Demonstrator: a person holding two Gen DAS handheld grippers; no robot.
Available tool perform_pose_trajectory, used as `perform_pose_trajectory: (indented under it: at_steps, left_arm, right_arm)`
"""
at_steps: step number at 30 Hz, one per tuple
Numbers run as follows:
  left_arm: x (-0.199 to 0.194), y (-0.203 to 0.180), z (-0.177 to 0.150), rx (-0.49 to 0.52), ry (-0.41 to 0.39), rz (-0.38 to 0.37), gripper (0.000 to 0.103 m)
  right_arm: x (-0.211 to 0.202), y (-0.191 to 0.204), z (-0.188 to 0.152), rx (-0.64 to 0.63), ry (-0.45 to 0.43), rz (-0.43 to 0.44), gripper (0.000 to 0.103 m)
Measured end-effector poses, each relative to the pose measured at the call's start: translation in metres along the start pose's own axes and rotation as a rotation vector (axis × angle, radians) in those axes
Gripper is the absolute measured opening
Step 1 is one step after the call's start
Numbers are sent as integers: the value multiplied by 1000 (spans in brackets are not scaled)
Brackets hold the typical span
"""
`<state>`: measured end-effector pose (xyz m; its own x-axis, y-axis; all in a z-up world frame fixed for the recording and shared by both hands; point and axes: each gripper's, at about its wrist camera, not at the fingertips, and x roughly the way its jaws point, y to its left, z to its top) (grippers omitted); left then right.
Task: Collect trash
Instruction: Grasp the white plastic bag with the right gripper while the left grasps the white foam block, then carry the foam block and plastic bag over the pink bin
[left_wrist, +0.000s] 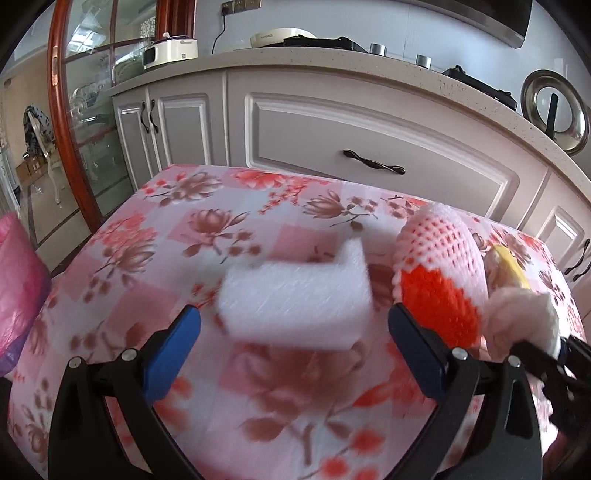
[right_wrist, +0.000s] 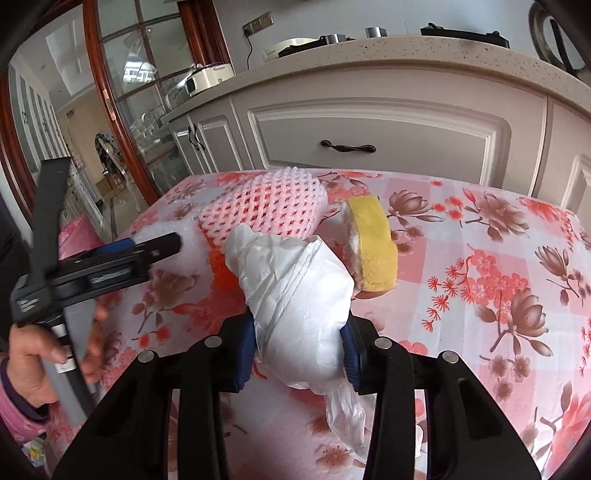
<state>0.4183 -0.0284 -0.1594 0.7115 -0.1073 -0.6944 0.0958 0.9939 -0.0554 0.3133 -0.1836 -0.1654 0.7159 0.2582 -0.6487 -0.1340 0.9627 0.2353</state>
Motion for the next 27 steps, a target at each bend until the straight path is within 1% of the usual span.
perform_pose_trajectory:
  at_steps: [2, 4, 5, 7, 11, 14, 18, 24, 27]
  left_arm:
    - [7, -4, 4, 6, 2, 11, 98]
    - [14, -6, 6, 9, 10, 5, 98]
    - [15, -6, 7, 8, 11, 2, 94]
    - [16, -5, 5, 2, 9, -10, 81]
    - [2, -8, -3, 25, -13, -24, 80]
    - [-14, -10, -12, 44, -23, -20, 80]
    - [-39, -9, -26, 23, -32, -27, 80]
    - [-94, -11, -54, 27, -81, -12, 80]
    - [-123, -12, -67, 15, -103, -24, 80]
  right_arm:
    - [-2, -4, 2, 13, -10, -2, 39]
    - [-4, -7, 2, 25, -12, 0, 39]
    - [-5, -9, 3, 33, -16, -3, 39]
    - [-7, -11, 3, 44, -19, 3, 39]
    - [-10, -12, 0, 53, -17, 7, 39]
    - [-15, -7, -5, 55, -14, 17, 39]
    - [-28, -1, -12, 57, -22, 24, 39]
    - [-62, 14, -27, 43, -40, 28, 39]
    - [-81, 23, -37, 31, -50, 32, 39]
